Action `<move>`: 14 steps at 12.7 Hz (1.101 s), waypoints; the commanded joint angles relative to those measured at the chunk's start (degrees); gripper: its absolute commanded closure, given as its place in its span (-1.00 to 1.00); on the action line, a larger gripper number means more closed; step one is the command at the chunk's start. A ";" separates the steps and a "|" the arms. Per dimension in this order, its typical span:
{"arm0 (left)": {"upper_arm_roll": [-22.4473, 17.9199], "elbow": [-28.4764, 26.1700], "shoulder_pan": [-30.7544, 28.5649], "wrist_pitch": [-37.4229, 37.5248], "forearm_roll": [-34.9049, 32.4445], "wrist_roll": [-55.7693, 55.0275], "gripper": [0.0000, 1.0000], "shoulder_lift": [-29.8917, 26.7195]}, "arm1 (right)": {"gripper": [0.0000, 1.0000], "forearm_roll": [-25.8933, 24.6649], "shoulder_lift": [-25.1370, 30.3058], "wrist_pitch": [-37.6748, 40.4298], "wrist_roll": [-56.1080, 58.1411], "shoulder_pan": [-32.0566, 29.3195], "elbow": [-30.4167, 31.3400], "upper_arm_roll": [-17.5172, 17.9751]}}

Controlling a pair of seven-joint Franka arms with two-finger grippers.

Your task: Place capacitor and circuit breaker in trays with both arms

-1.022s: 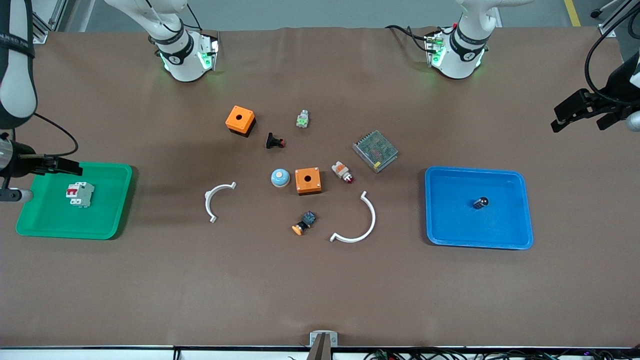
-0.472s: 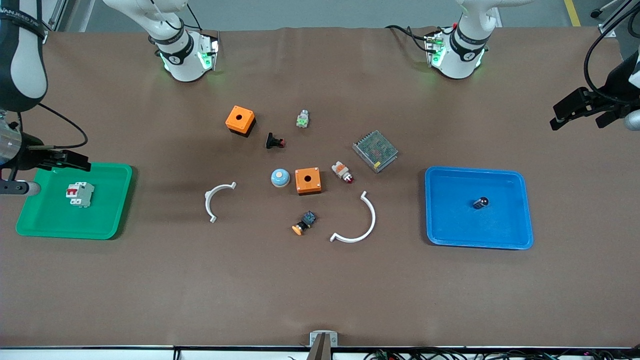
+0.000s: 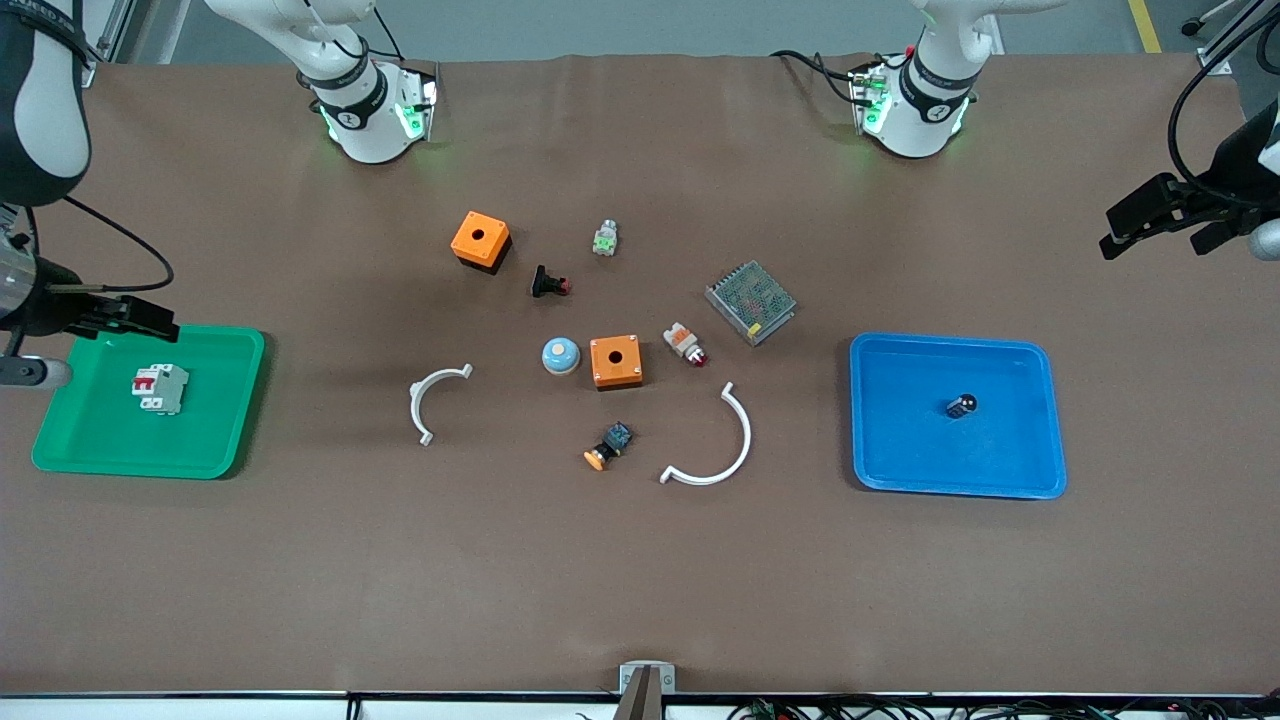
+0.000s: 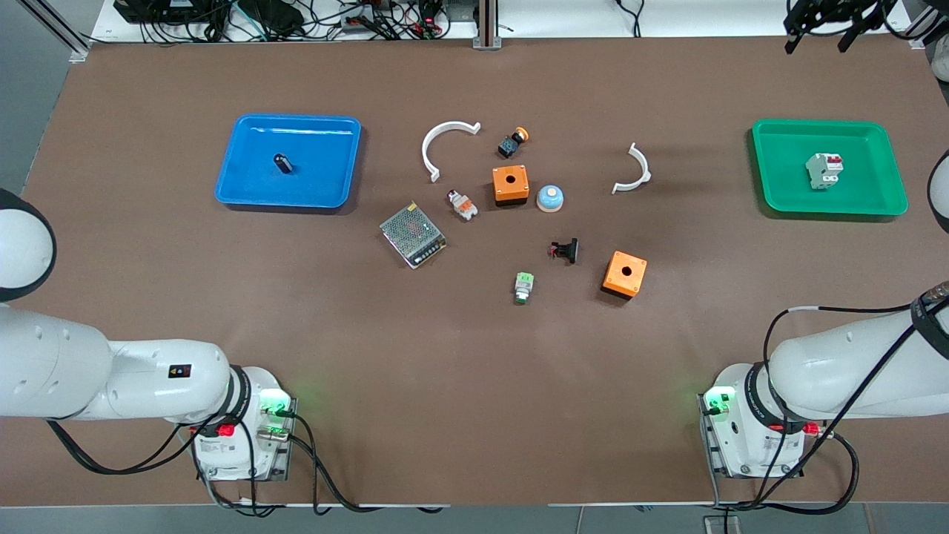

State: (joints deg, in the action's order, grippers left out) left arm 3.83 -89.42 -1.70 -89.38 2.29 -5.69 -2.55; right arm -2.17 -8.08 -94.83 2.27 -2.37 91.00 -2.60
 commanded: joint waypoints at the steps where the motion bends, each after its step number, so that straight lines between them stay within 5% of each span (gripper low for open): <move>1: 0.30 1.44 -0.67 0.87 1.05 -0.38 -0.99 0.70 | -1.00 0.67 -0.53 3.41 -1.04 1.93 -6.52 -0.12; 4: 0.31 1.45 -0.58 0.78 0.96 -0.64 -0.99 0.79 | -1.00 0.76 -0.44 11.49 -0.78 1.75 -12.85 -0.04; 8: 0.31 1.44 -0.32 0.69 0.61 -0.64 -0.99 1.32 | -1.00 0.59 -0.27 19.21 -0.42 1.49 -13.39 -0.30; 14: 0.39 1.36 -0.14 -1.24 0.34 -0.46 -0.99 1.32 | -1.00 1.46 1.57 20.30 -0.51 1.93 -12.78 -0.04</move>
State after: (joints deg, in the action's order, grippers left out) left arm 3.91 -89.34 -1.64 -90.49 2.29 -5.71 -1.79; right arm -2.06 -7.93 -74.99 1.98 -0.59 78.45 -2.92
